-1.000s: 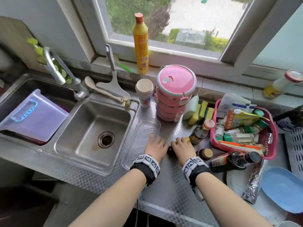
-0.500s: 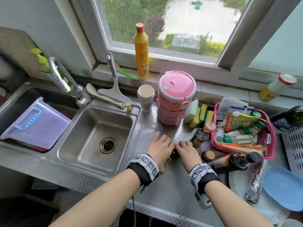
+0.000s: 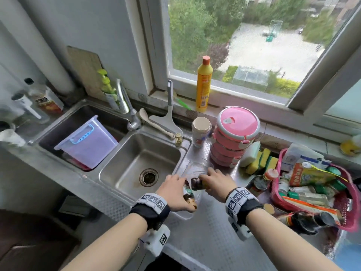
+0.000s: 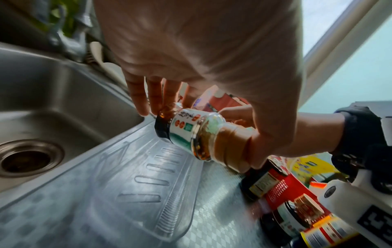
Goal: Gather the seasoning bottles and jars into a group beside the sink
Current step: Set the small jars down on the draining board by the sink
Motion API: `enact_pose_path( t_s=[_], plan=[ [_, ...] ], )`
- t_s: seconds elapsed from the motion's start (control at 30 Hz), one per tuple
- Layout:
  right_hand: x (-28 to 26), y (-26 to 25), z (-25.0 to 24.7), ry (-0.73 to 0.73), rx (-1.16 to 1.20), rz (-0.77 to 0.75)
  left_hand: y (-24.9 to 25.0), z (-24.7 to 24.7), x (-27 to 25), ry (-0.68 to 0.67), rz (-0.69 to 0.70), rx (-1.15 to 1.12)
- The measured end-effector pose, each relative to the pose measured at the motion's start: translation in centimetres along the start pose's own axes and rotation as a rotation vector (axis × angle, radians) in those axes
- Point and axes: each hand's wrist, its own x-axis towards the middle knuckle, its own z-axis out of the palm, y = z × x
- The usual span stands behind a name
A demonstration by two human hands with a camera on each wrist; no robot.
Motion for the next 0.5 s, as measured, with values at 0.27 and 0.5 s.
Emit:
enact_pose_path(
  t_s=[0.27,0.5],
  plan=[
    [2.8,-2.5,-0.5,-0.015,-0.067,-0.137,-2.3,2.3,-1.4,0.000,-0.299,-0.428],
    [3.8,-4.1,-0.5,0.130,0.123,-0.113,-2.7,3.4,-2.0,0.108,-0.338,-0.856]
  ],
)
